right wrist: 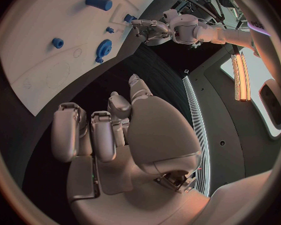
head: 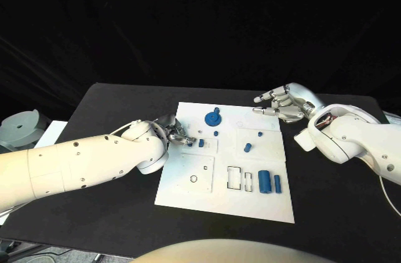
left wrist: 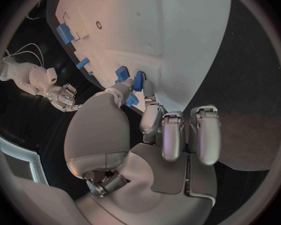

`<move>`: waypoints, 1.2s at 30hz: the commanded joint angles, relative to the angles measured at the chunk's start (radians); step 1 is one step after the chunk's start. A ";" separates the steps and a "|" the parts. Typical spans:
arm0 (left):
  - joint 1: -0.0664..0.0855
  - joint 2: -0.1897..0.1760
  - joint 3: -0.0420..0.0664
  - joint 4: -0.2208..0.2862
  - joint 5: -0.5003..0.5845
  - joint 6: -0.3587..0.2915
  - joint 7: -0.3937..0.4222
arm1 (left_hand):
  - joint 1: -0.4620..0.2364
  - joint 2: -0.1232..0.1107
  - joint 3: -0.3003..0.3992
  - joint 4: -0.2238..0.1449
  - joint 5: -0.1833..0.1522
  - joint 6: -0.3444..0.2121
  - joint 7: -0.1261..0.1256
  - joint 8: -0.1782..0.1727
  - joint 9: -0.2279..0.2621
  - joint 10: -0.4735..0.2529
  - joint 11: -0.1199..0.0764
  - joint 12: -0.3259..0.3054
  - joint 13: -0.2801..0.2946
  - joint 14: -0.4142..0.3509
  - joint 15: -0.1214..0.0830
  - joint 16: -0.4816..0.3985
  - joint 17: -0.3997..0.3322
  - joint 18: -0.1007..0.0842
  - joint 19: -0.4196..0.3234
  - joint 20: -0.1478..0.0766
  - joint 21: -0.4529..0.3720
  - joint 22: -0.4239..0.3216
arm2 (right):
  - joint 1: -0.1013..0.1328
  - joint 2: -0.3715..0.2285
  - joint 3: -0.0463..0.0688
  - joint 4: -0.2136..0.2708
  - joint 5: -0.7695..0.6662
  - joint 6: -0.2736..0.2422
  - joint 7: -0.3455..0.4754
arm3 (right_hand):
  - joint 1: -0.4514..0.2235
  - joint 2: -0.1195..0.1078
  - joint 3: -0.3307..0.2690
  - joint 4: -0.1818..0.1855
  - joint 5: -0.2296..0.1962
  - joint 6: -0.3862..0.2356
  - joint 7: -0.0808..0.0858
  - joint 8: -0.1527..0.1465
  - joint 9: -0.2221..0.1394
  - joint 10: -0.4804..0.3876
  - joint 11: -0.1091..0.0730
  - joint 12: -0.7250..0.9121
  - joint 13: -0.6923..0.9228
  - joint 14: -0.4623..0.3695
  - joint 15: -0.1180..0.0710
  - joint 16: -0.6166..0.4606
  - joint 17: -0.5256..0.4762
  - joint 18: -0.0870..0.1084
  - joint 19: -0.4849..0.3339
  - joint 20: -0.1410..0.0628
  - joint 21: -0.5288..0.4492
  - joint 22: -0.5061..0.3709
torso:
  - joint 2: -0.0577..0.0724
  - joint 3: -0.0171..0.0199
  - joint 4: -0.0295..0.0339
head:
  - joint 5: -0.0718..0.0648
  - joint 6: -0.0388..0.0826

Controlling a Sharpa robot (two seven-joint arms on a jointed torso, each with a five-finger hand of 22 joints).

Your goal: Assemble the parts on the task board

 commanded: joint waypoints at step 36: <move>-0.004 -0.003 0.012 0.001 0.001 0.023 -0.048 | -0.020 0.020 -0.134 0.089 0.005 0.006 0.003 0.008 -0.012 0.000 -0.002 0.010 0.004 0.105 -0.008 0.003 0.263 -0.018 0.103 -0.005 0.006 0.256 | 0.000 0.000 0.000 0.002 -0.006 0.004 0.010 | -0.005 0.002 -0.009 0.002 0.008 0.007 0.000 -0.003 0.000 -0.009 0.001 0.000 -0.005 0.079 -0.009 -0.005 0.160 0.016 -0.005 -0.003 -0.005 -0.003 | 0.000 -0.0002 0.0010 | -0.002 0.002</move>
